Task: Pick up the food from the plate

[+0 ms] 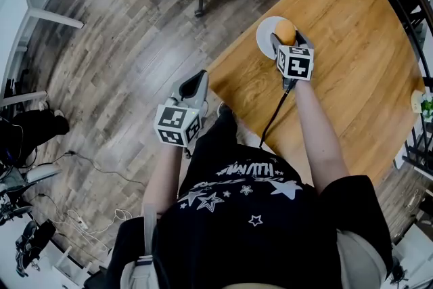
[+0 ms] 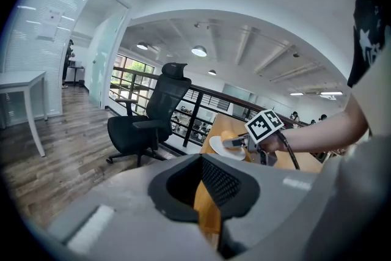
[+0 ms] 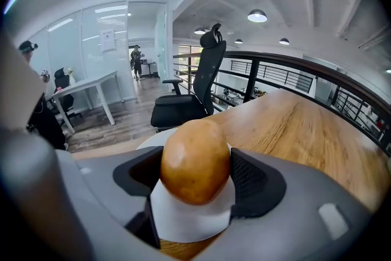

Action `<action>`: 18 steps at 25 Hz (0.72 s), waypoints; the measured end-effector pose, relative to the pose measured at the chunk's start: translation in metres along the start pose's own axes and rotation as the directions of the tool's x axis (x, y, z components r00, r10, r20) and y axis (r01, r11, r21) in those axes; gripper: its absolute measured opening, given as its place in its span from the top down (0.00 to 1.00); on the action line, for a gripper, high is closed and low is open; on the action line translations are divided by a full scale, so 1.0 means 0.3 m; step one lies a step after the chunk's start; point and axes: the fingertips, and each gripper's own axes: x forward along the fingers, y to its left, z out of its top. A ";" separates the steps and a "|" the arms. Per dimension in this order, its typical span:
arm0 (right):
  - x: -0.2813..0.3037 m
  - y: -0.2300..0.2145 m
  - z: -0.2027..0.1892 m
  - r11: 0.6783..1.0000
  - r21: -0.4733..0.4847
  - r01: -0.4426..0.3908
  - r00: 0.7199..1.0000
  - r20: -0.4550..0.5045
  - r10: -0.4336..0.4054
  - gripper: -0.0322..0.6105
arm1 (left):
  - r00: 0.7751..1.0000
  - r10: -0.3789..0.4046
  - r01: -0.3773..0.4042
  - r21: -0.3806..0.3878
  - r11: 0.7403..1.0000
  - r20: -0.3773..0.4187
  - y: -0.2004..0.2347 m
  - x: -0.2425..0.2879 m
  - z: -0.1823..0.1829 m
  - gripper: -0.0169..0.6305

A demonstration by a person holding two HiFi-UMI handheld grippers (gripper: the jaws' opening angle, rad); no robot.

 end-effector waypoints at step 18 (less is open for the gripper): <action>-0.142 0.058 0.030 0.996 -0.007 -0.090 0.995 0.042 0.090 0.42 | 1.000 -0.005 0.004 0.035 0.999 0.026 -0.066 -0.053 0.030 0.97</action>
